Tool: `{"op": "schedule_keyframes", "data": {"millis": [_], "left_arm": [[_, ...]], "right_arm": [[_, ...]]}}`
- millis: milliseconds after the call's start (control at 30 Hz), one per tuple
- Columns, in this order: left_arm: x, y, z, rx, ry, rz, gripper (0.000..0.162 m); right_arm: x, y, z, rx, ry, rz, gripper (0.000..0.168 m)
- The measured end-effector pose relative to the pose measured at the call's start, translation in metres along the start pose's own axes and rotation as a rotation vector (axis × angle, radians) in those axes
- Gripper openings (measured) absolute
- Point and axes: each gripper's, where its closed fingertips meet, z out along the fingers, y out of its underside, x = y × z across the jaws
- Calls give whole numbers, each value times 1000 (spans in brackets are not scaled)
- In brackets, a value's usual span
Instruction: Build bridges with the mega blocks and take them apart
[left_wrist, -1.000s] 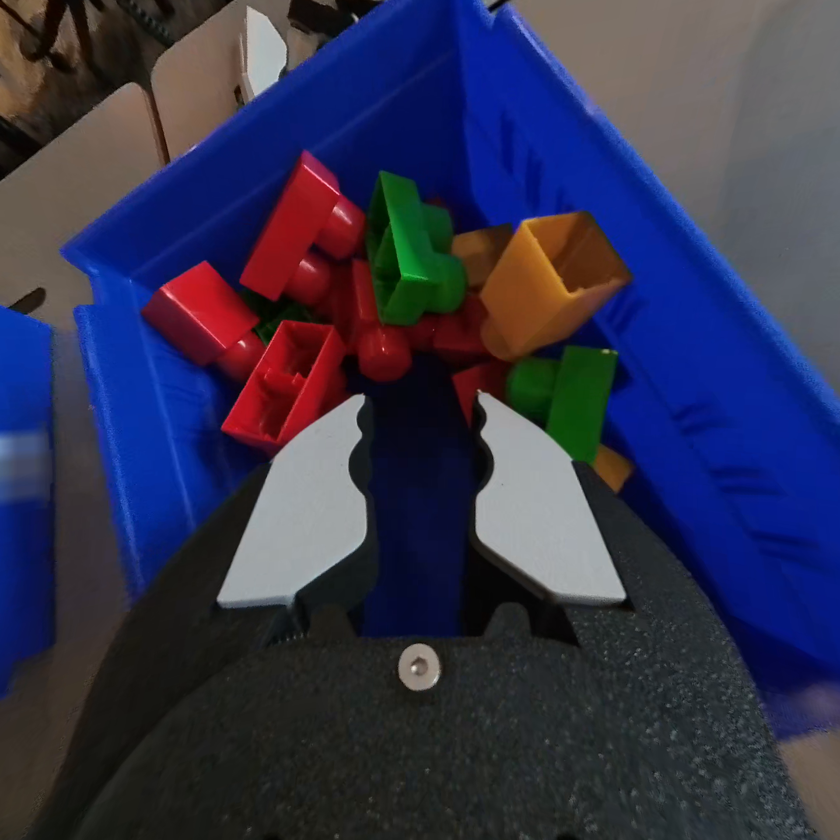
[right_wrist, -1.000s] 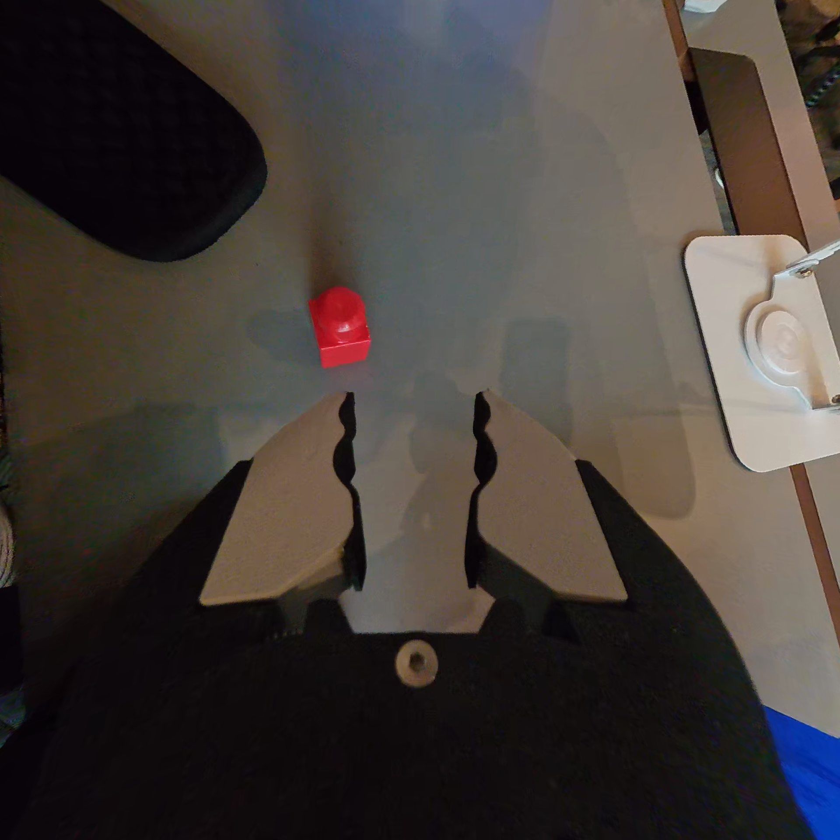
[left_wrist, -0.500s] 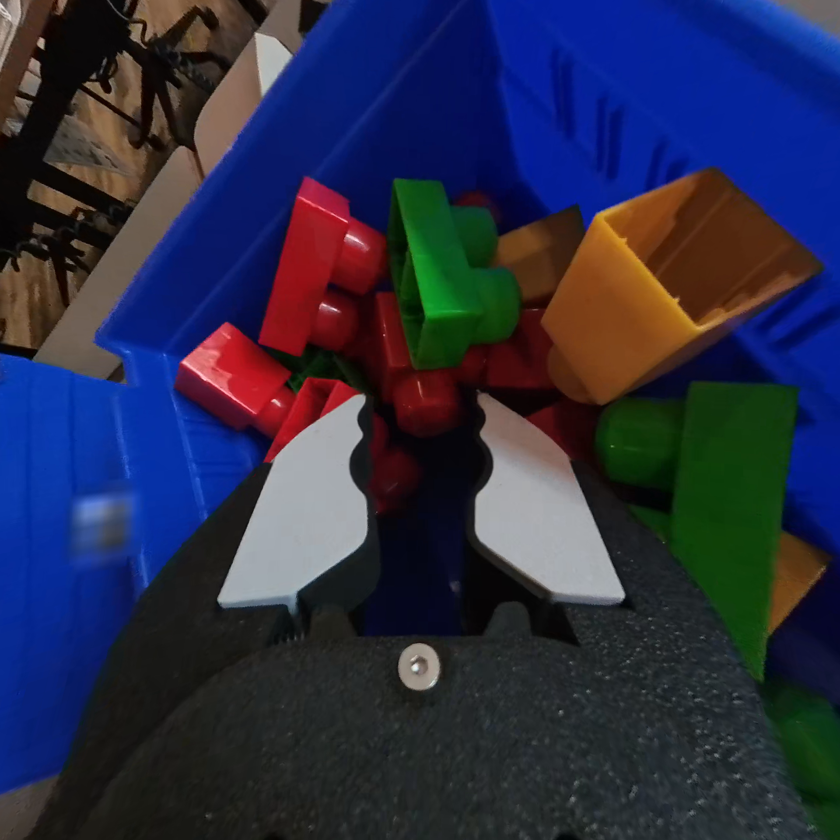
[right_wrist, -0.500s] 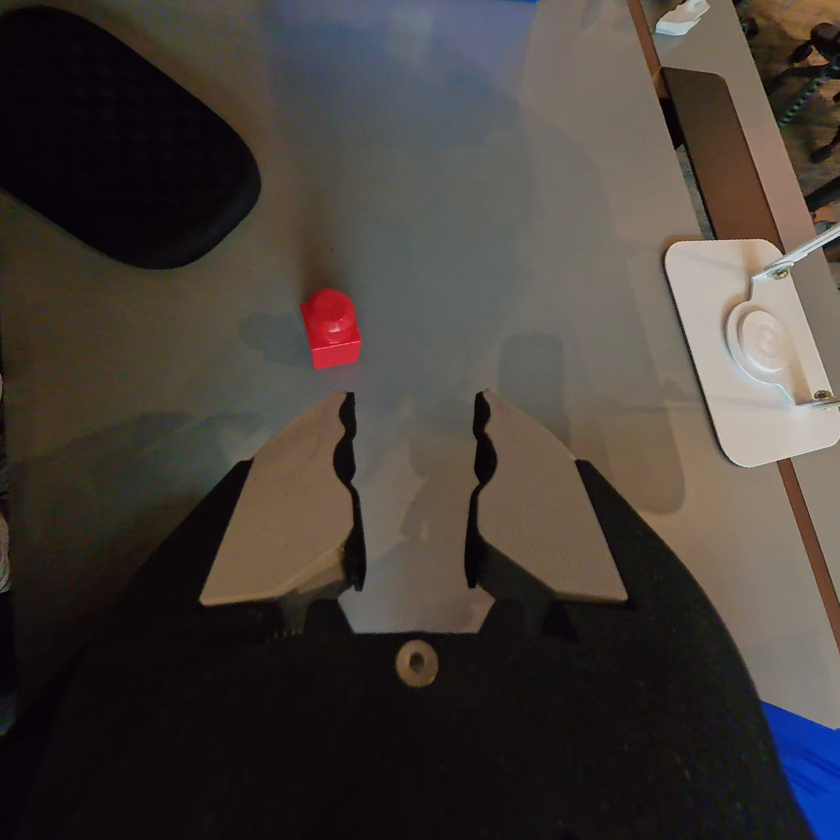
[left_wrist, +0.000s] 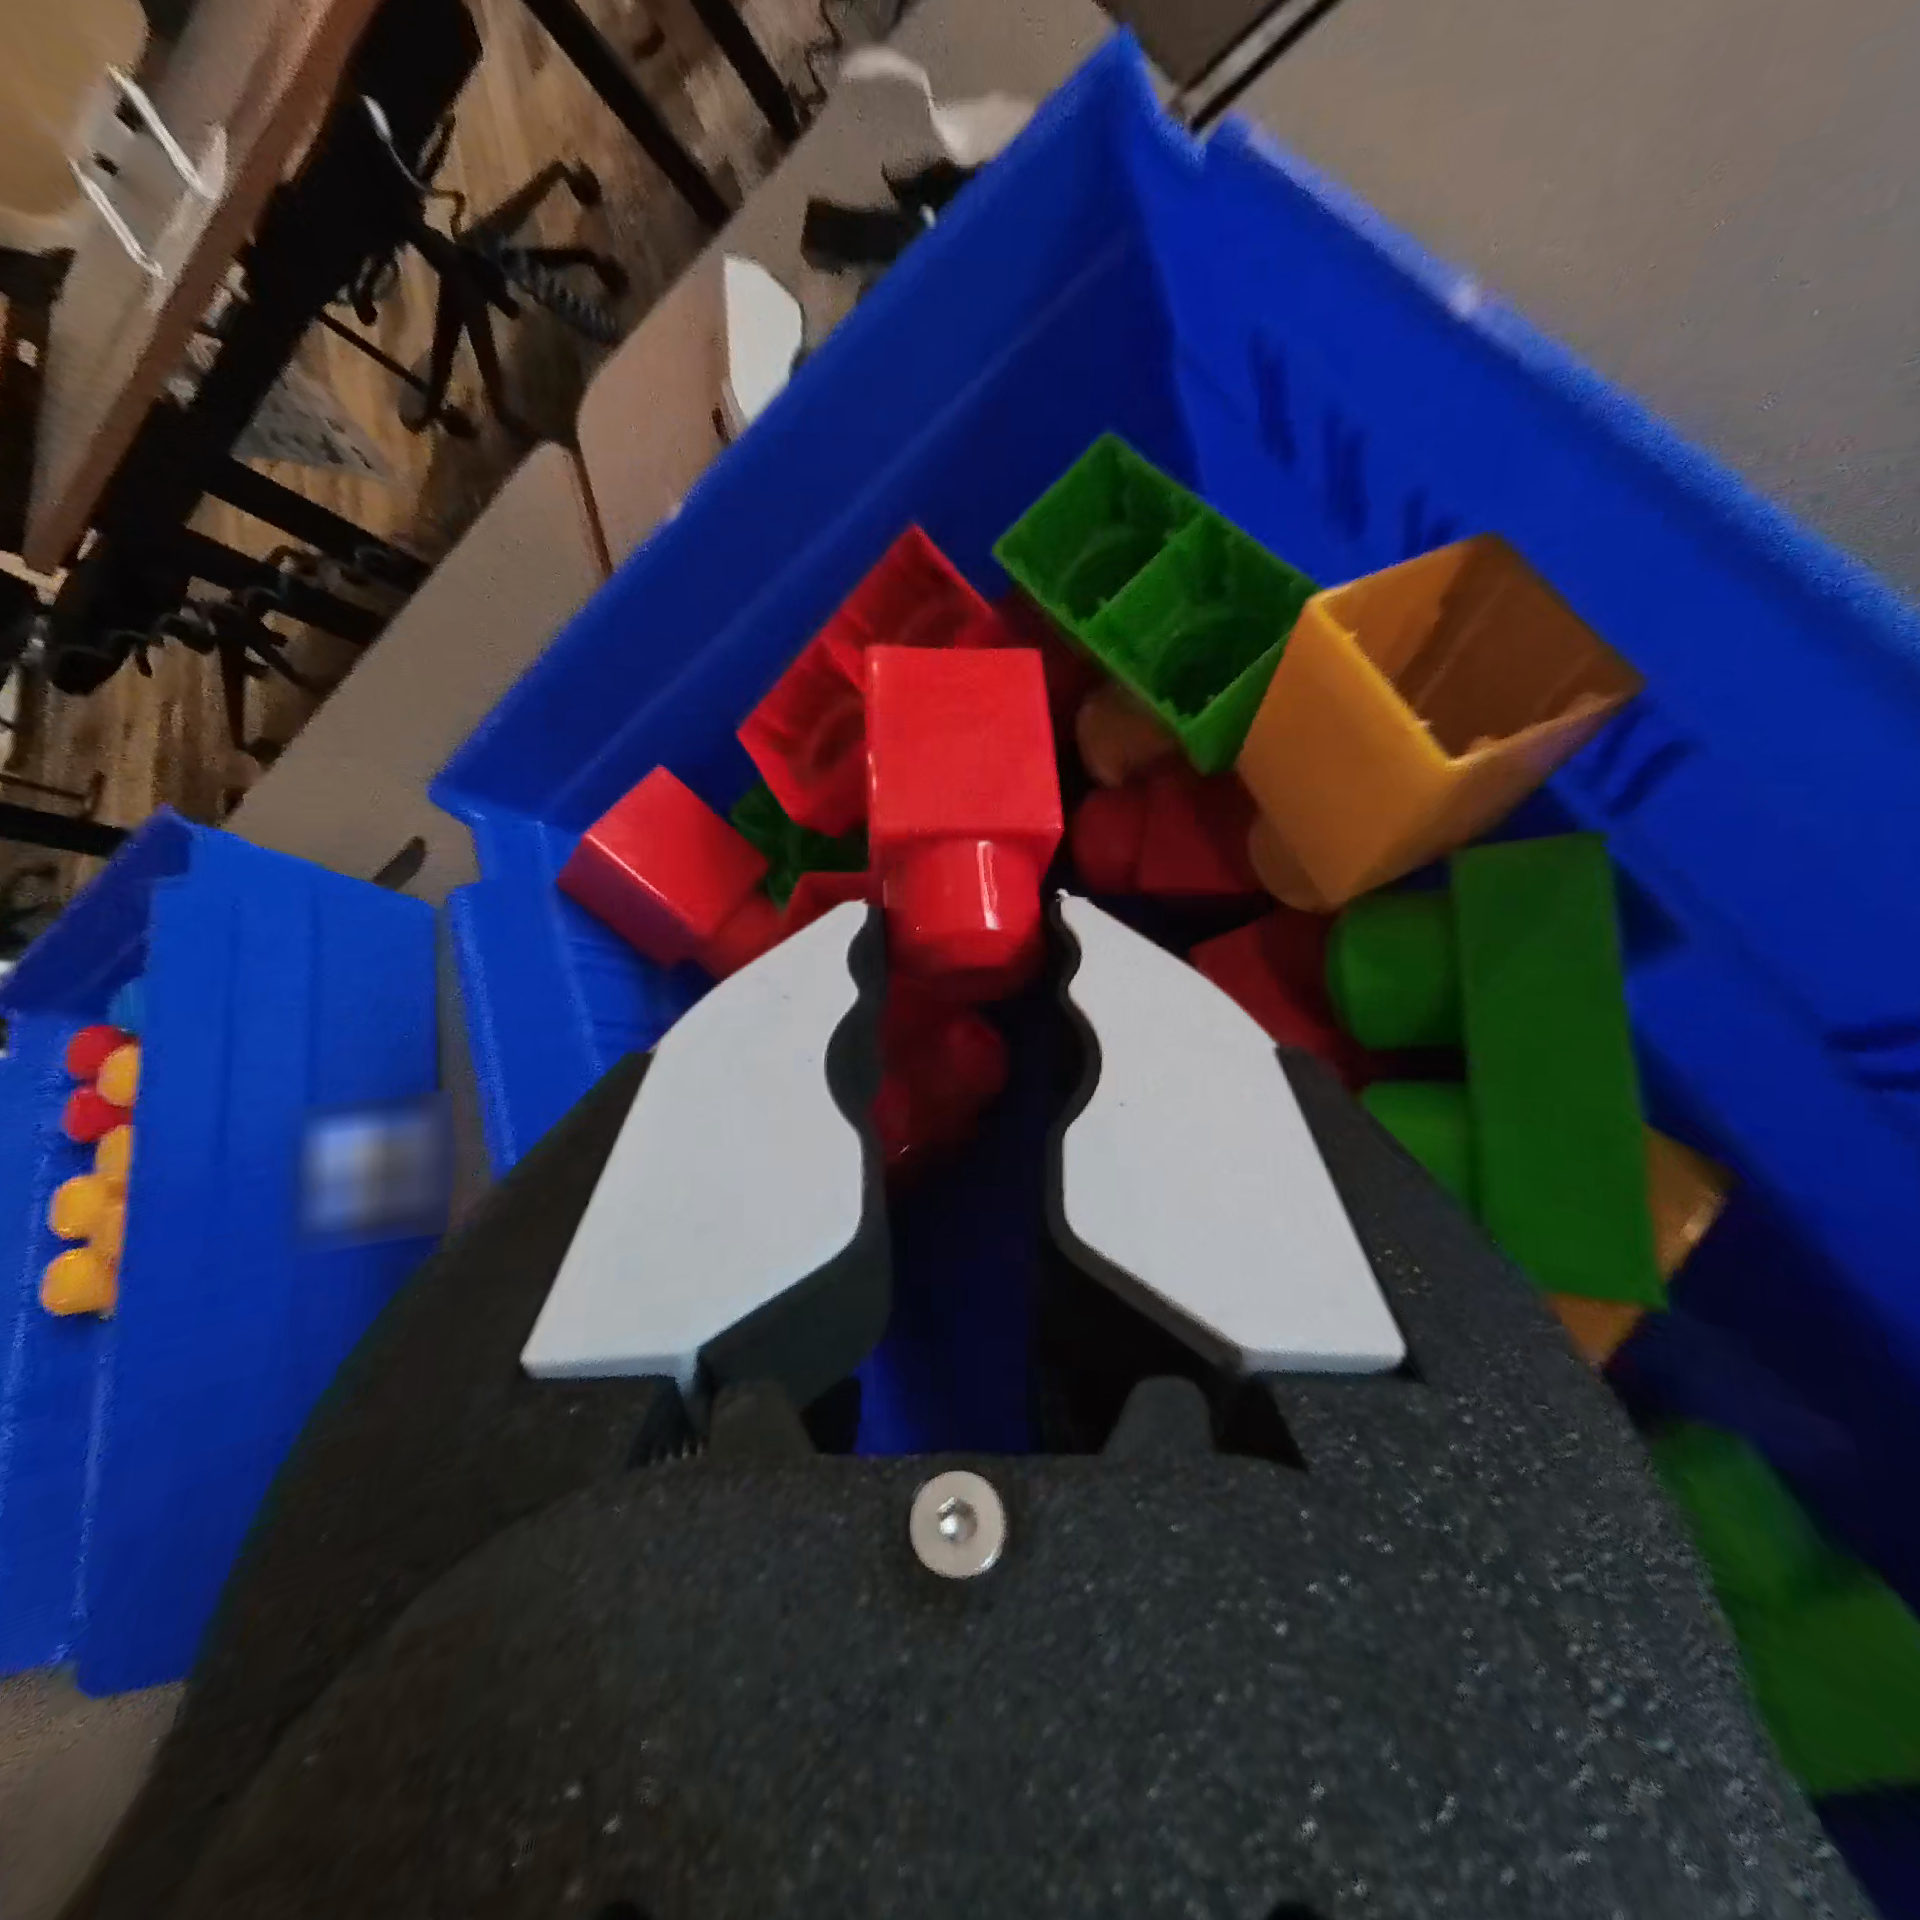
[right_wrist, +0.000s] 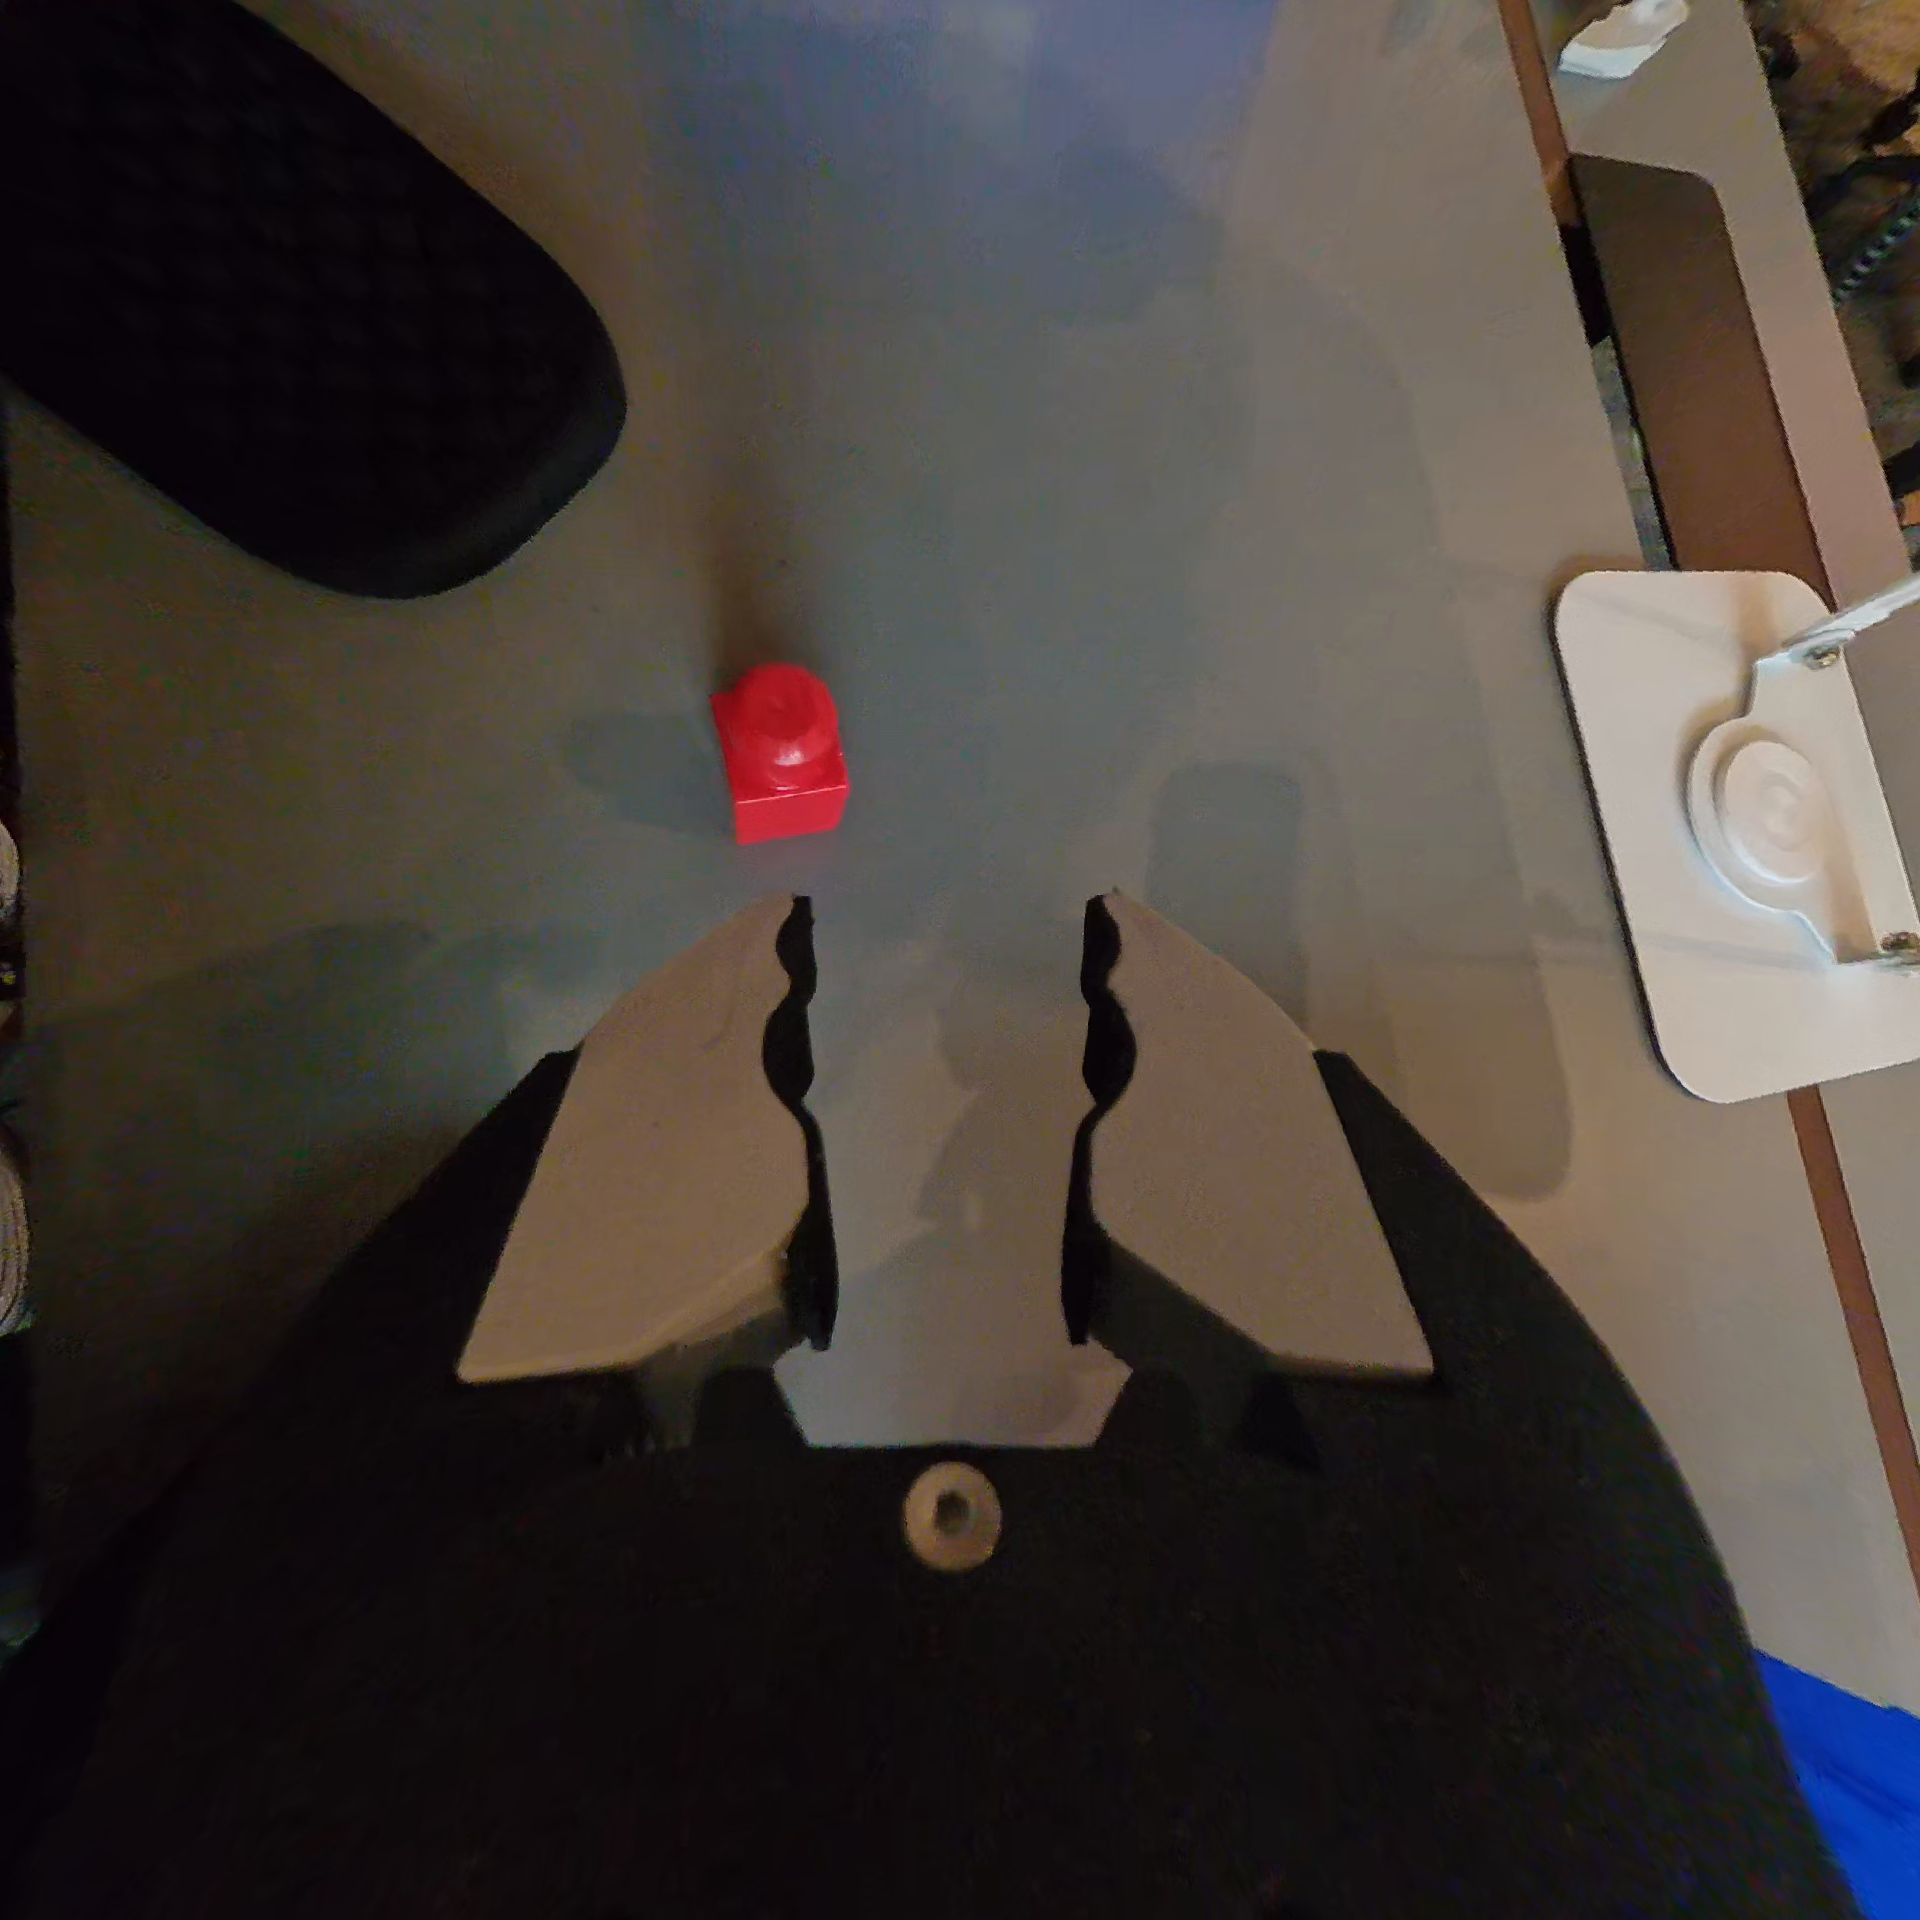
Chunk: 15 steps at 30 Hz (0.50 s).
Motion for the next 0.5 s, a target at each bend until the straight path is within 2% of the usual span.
{"op": "schedule_keyframes", "data": {"millis": [133,233,500], "left_arm": [[6,-21,-35,59,21,28,30],[31,-47,-67,145,96,51,29],[159,-117,-146,352,434,176,29]], "right_arm": [[-7,-7,7,-3,-27,-35,49],[-14,-18,13,20,-47,-79,49],[-22,-77,15,241,-43,-183,51]]}}
